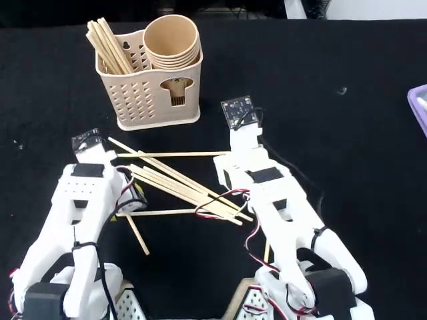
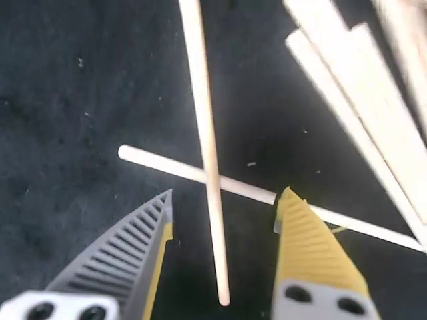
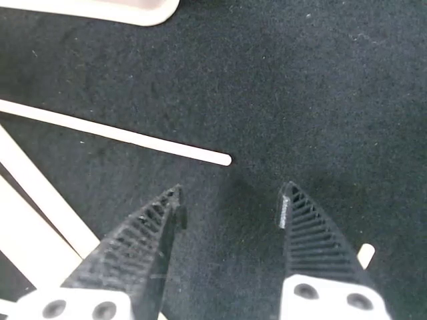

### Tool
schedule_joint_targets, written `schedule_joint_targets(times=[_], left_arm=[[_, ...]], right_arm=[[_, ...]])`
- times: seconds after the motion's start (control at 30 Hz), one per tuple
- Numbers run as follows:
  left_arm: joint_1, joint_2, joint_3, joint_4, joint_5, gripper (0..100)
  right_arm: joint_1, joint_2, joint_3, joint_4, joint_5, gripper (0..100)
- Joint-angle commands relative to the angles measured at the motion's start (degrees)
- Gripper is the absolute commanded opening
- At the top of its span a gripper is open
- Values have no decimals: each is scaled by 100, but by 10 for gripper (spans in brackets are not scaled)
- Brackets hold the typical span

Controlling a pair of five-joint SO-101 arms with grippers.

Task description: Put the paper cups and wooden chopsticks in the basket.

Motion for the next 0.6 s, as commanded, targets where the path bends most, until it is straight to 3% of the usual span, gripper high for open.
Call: schedule_joint_targets(times=[0.0, 0.2, 0.57], left_arm=[[-57, -35, 215, -62, 53, 251], [-48, -35, 154, 220, 360, 251], [-40, -18, 198, -563, 941, 251]], right_arm=[[79, -233, -66, -105, 9, 230], [79, -233, -66, -105, 9, 230], [79, -233, -66, -105, 9, 230]])
